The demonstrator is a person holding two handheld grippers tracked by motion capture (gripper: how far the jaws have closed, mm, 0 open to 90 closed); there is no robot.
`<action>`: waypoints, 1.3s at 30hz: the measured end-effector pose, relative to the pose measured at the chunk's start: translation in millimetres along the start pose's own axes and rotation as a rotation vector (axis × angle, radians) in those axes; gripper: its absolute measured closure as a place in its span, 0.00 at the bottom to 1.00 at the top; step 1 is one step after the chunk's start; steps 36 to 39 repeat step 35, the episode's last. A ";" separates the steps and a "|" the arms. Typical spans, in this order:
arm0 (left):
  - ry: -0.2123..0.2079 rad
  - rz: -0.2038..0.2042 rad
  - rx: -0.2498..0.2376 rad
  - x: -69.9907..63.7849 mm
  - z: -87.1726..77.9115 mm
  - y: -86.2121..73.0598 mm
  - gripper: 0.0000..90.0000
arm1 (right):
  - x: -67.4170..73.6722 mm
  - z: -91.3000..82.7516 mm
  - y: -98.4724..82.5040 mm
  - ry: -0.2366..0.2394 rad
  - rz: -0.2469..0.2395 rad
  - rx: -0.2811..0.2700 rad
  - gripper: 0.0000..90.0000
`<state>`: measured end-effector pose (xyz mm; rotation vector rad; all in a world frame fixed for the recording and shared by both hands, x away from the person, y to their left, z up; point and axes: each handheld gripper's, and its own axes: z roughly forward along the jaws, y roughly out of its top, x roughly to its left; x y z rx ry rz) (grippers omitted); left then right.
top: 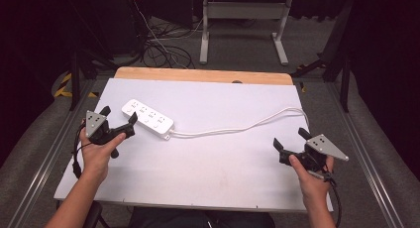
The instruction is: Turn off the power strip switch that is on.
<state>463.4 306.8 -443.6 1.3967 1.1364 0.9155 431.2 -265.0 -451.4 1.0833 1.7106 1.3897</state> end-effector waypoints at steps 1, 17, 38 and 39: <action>0.000 0.000 0.000 0.0 0.0 0.0 0.02 | 0.1 0.1 0.0 0.001 0.001 0.000 0.04; 0.000 0.001 0.004 1.3 -2.5 -1.2 0.03 | 1.1 3.6 0.6 0.006 -0.004 0.006 0.04; -0.003 0.001 0.012 1.1 -1.0 -2.1 0.04 | 1.1 4.6 0.4 0.003 -0.007 0.016 0.04; -0.003 0.001 0.012 1.1 -1.0 -2.1 0.04 | 1.1 4.6 0.4 0.003 -0.007 0.016 0.04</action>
